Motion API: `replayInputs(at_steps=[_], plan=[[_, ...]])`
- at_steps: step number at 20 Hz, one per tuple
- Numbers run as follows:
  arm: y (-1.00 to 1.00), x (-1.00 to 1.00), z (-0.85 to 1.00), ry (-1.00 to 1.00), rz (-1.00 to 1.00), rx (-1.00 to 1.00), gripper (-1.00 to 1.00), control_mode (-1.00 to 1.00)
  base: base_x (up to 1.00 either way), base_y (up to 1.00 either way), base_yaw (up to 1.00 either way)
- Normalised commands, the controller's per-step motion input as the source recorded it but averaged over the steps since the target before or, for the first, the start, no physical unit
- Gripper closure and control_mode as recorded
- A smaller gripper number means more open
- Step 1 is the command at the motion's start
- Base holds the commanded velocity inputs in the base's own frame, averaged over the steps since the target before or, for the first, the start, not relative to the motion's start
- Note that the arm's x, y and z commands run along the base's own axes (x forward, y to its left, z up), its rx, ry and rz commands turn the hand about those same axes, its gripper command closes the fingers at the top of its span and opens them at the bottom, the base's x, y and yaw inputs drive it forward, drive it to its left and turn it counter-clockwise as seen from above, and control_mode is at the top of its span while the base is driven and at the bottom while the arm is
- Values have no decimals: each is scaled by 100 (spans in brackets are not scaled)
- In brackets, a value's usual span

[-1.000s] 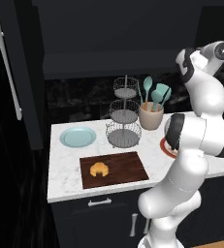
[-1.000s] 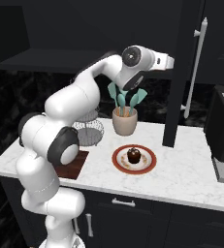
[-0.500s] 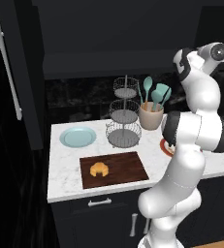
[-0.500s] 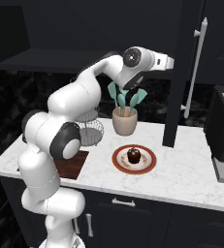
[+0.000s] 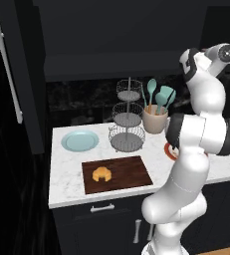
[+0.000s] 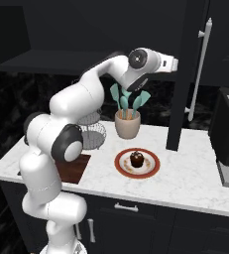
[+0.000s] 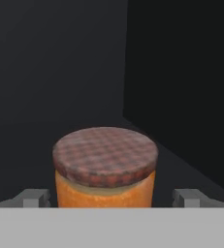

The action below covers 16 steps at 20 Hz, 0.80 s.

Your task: From the different types of pastries on the counter, select a croissant and place it on the cutting board. Then retrieve a jar of jam from the cabinet and place it alongside the croissant on the cutting board.

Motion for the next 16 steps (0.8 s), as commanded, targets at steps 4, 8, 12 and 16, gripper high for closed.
replayInputs(at_steps=[4, 8, 12, 16], plan=[[3, 24, -4, 0, 0, 0, -100, -100, 0, 0, 0], [0, 13, 0, 0, 0, 0, 100, -100, 0, 0, 0], [0, 0, 0, 0, 0, 0, 100, -100, 0, 0, 0], [0, -8, 1, 0, 0, 0, 100, -100, 0, 0, 0]])
